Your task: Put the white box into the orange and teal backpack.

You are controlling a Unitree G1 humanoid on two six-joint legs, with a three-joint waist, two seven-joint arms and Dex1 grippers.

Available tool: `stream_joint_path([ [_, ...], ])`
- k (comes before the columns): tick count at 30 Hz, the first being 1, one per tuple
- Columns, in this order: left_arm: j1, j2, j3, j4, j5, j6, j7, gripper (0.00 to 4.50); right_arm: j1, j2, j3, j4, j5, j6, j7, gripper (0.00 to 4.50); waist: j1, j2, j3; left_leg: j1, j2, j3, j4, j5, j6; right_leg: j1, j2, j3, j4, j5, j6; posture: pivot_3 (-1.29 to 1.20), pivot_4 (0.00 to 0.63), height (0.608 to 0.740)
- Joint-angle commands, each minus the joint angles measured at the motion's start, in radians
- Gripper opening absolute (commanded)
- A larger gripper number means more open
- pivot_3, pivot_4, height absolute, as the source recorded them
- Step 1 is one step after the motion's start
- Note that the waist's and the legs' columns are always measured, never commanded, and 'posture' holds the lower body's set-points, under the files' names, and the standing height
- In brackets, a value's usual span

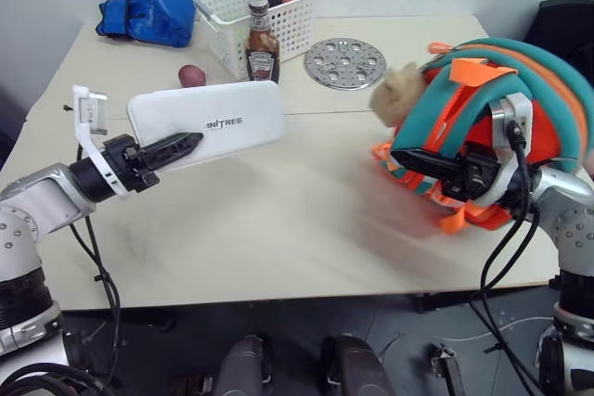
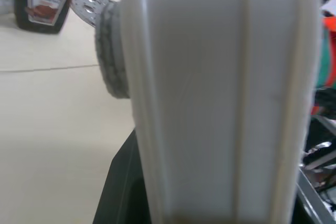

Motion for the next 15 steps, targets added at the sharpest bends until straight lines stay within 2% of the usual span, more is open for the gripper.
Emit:
stream_joint_path([
  [1, -0.026, 0.049, 0.015, 0.009, 0.019, -0.065, -0.058, 1.32, -0.058, -0.054, 0.031, -0.062, 0.085, 0.039, 0.151, 0.00, 0.001, 0.000, 0.000, 0.000, 0.000, 0.000, 0.000, 0.000, 0.000, 0.000, 0.000, 0.000, 0.000, 0.000, 0.000, 0.00, 0.150, 0.740],
  [7, 0.005, 0.115, 0.040, -0.031, 0.004, -0.104, -0.169, 1.32, -0.131, -0.147, 0.100, -0.078, 0.182, 0.139, 0.391, 0.00, 0.002, -0.001, 0.001, -0.004, 0.000, -0.001, 0.000, -0.001, 0.001, -0.002, 0.000, -0.001, -0.004, 0.000, 0.000, 0.00, 0.150, 0.740],
  [12, 0.009, 0.132, 0.065, -0.086, -0.077, -0.095, -0.249, 1.32, -0.129, -0.172, 0.196, -0.046, 0.076, 0.084, 0.488, 0.00, 0.002, -0.002, 0.002, -0.005, 0.000, -0.001, 0.001, -0.002, 0.001, -0.001, -0.001, -0.002, -0.006, 0.000, 0.000, 0.00, 0.150, 0.740],
  [15, -0.033, 0.124, 0.040, -0.108, -0.110, -0.101, -0.254, 1.32, -0.117, -0.187, 0.239, -0.018, 0.032, 0.057, 0.540, 0.00, 0.003, -0.002, 0.002, -0.007, 0.000, -0.002, 0.002, -0.002, 0.001, -0.002, -0.001, -0.002, -0.006, 0.000, 0.000, 0.00, 0.150, 0.740],
])
